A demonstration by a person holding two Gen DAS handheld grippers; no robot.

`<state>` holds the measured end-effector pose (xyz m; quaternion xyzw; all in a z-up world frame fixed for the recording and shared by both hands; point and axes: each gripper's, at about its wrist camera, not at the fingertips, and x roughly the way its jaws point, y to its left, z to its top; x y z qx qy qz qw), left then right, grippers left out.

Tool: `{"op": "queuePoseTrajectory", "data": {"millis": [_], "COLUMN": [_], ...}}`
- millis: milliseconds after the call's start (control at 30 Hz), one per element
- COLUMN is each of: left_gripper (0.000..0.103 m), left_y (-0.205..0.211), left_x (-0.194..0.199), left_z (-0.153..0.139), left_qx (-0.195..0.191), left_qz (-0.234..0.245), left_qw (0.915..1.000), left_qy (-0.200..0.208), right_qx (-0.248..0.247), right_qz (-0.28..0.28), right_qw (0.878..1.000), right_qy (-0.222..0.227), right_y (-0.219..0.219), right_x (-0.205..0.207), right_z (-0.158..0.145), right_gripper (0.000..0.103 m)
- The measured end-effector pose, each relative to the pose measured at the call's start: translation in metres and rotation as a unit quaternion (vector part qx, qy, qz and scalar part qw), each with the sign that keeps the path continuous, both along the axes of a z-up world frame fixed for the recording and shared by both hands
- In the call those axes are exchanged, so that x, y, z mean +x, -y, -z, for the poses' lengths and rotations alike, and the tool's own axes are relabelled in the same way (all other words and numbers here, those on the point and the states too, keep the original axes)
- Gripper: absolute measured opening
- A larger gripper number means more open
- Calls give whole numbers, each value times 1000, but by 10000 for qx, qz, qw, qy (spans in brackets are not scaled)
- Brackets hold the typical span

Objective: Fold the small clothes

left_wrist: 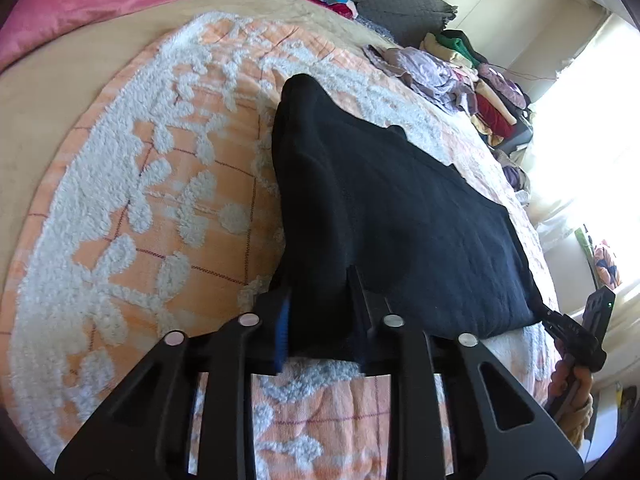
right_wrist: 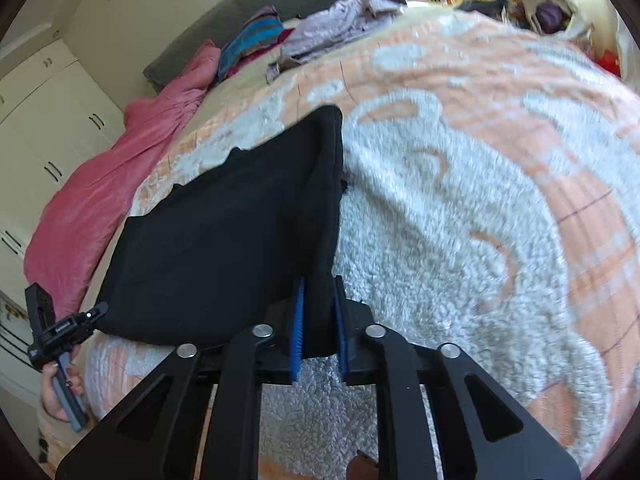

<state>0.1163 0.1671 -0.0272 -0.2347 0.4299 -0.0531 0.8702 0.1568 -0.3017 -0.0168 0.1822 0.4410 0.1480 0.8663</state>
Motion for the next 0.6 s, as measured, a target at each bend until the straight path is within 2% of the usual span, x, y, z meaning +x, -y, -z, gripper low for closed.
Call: {"op": "queuePoseTrajectory", "data": {"millis": [200, 300, 500, 600], "left_gripper": [15, 19, 24, 33], "left_y": [-2, -1, 6, 6], "left_x": [-9, -9, -12, -12], "left_z": [8, 10, 8, 9], "left_qx": [108, 209, 451, 602], "left_qz": [4, 11, 50, 5], "left_qw": [9998, 9996, 9989, 9981], "left_qy": [-142, -167, -123, -151], "right_qx": [-677, -892, -1134, -1153], "right_qz": [77, 88, 191, 237], "right_qw": [9977, 9960, 9933, 9930], "right_qy": [36, 34, 82, 82], "right_y": [-8, -11, -13, -11], "right_x": [-11, -12, -9, -10], "right_z": [3, 5, 9, 10], "right_gripper": [10, 13, 27, 33]}}
